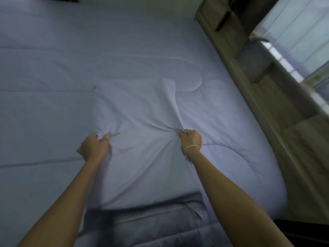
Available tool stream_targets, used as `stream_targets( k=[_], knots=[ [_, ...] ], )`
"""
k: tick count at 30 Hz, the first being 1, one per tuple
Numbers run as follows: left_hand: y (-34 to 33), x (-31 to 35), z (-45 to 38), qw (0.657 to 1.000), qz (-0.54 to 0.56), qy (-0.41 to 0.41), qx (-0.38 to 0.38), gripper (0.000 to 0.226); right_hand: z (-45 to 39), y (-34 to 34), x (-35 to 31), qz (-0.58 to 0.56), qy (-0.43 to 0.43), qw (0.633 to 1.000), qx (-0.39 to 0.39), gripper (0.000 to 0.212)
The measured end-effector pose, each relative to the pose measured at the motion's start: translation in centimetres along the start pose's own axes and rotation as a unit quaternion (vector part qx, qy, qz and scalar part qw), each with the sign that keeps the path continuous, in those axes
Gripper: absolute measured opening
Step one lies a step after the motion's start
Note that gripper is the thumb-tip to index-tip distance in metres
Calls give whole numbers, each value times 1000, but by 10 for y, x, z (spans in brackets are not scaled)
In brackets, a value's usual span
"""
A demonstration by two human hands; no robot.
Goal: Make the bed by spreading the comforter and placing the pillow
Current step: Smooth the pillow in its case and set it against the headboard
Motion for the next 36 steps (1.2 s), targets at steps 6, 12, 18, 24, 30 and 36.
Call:
stream_targets(
  k=[6, 12, 18, 24, 30, 36],
  knots=[
    [-29, 70, 65, 997, 80, 8, 3, 44, -40, 110, -28, 96, 108, 989, 39, 32],
    [-106, 182, 145, 987, 140, 16, -81, 44, -93, 249, -7, 242, 192, 942, 129, 33],
    [-198, 300, 226, 969, 169, -21, -180, 43, -140, 382, 39, 322, 196, 907, 187, 32],
    [-276, 385, 286, 950, 195, -28, -241, 42, -180, 458, 66, 377, 200, 874, 230, 32],
    [-333, 415, 315, 950, 180, 6, -255, 32, -203, 477, 103, 360, 176, 892, 208, 29],
    [-355, 390, 307, 966, 174, 9, -193, 50, -186, 479, 128, 233, 160, 950, 130, 46]
  ],
)
Point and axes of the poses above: each hand's wrist, its own z-axis away from the middle knuckle, its own y-axis out of the back of the hand, x = y × z, the point moved 2 cm from there along -z, towards the middle knuckle, and after that the axes turned 11 degrees about -z, right-handed, at the moved point
